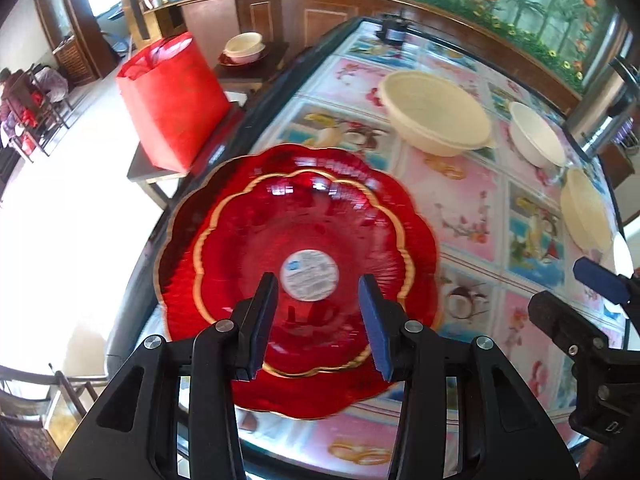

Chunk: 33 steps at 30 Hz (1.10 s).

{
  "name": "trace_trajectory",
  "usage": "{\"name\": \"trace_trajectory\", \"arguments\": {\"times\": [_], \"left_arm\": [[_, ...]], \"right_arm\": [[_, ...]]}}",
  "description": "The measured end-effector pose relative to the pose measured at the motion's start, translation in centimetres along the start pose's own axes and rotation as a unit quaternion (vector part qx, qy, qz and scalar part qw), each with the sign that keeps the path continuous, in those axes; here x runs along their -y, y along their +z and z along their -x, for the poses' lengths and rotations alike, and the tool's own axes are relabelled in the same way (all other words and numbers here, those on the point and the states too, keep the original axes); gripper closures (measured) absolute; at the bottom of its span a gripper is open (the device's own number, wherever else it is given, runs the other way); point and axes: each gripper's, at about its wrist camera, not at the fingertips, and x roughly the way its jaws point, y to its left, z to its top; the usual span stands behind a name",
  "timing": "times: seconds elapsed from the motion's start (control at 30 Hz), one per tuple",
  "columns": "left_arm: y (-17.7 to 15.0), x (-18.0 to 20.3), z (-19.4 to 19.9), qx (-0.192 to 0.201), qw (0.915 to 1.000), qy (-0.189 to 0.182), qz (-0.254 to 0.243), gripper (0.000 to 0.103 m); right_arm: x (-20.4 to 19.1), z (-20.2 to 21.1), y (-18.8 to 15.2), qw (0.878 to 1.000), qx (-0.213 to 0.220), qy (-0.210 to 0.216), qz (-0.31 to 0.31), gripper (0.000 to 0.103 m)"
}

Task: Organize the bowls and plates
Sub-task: 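Open the right gripper and withdraw from the red plate stack, then move the right tool toward the white paper plate on the table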

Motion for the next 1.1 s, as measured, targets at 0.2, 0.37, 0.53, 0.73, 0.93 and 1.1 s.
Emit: {"name": "trace_trajectory", "arguments": {"times": [0.2,0.37,0.53,0.73,0.93,1.1], "left_arm": [[0.3,3.5,0.5,0.005,0.9993,-0.025,-0.026,0.038],[0.5,7.0,0.8,0.006,0.9972,-0.043,-0.061,0.038],[0.4,9.4,0.8,0.004,0.9946,-0.057,-0.087,0.037],[-0.1,12.0,0.5,-0.006,0.9909,-0.073,-0.113,0.028],[-0.4,14.2,0.2,-0.014,0.9883,-0.086,-0.126,0.026],[-0.8,16.2,0.1,-0.019,0.9849,-0.094,-0.144,0.026]], "right_arm": [[2.8,1.3,-1.4,0.999,0.001,-0.014,-0.029,0.021],[5.4,2.6,-2.4,0.998,0.009,-0.03,-0.059,0.02],[7.6,3.6,-3.3,0.995,0.016,-0.046,-0.086,0.017],[10.1,4.5,-4.6,0.99,0.02,-0.059,-0.123,0.003],[12.2,5.3,-5.8,0.986,0.022,-0.068,-0.151,0.001],[13.8,5.9,-6.9,0.981,0.022,-0.078,-0.175,0.001]]}}
